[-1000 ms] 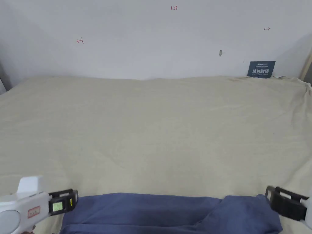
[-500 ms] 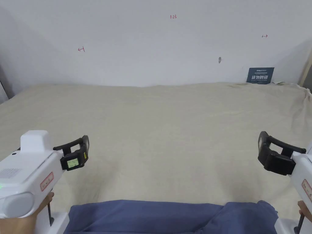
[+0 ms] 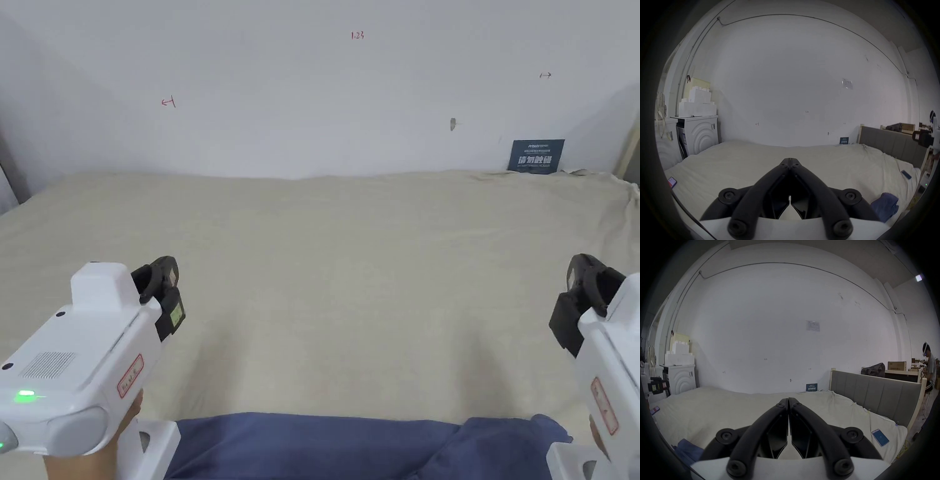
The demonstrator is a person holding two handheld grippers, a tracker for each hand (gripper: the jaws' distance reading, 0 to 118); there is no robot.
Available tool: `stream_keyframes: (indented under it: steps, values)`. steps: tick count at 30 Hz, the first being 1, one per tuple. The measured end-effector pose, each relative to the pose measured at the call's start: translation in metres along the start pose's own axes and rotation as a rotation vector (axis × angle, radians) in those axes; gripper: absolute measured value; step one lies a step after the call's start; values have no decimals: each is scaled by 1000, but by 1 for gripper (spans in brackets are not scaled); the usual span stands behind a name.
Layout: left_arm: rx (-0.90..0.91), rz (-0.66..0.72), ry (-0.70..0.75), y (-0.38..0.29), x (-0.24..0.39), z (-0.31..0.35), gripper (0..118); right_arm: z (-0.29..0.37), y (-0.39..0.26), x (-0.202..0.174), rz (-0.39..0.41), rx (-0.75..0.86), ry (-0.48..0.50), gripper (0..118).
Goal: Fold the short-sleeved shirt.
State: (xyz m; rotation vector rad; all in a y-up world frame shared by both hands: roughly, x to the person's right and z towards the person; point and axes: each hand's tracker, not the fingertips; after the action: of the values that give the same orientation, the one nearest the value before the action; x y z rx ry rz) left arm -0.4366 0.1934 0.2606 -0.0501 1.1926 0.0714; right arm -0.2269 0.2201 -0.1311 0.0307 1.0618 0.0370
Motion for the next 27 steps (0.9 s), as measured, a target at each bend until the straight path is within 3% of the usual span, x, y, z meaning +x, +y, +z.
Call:
stream_keyframes:
  steps: [10,14,21,27]
  values:
    - [-78,-11,-21,-2,-1,0,0,-4,-2,5,2,-8,18,0]
    - [-338,143,-141,-8,-22,-15,0,-7,-5,4,15,-24,21,0]
    - [-707,346,-185,-59,-82,-30,0,-12,-14,-5,21,-82,36,0]
    - [-858,449,-189,-113,-136,-38,0,-15,-24,-18,36,-123,47,0]
